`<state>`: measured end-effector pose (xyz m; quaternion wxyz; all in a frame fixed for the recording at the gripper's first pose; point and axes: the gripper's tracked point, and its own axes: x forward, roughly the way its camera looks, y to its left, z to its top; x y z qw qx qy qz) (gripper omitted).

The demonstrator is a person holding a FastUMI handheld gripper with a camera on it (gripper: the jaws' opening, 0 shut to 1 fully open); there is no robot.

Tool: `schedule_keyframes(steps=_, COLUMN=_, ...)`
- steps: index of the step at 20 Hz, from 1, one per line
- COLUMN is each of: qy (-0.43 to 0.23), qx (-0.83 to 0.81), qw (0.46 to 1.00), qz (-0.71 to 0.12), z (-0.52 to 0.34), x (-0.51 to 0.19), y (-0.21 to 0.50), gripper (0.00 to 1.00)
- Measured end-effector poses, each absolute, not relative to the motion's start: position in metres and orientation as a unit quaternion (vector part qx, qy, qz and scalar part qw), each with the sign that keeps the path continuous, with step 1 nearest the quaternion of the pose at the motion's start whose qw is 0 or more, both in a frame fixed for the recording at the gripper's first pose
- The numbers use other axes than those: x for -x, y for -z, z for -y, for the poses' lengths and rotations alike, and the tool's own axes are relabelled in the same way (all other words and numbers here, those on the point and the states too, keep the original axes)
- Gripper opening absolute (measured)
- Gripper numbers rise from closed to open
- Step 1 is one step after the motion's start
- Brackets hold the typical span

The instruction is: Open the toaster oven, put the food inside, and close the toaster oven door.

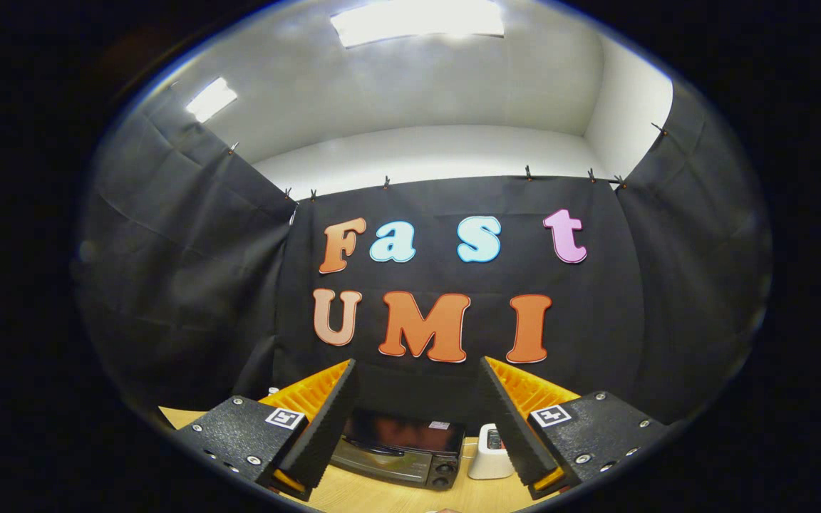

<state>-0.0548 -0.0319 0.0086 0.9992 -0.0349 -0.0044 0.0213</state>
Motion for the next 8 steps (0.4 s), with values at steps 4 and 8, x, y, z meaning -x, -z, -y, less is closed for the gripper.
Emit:
schedule_keyframes(steps=4, qy=-0.019, qx=0.054, qw=0.998, qz=0.0, z=0.03, x=0.052, y=-0.012, gripper=0.99)
schedule_keyframes(steps=8, qy=-0.031, qx=0.055, qw=0.998, qz=0.004, z=0.019, x=0.047, y=-0.01, gripper=0.99)
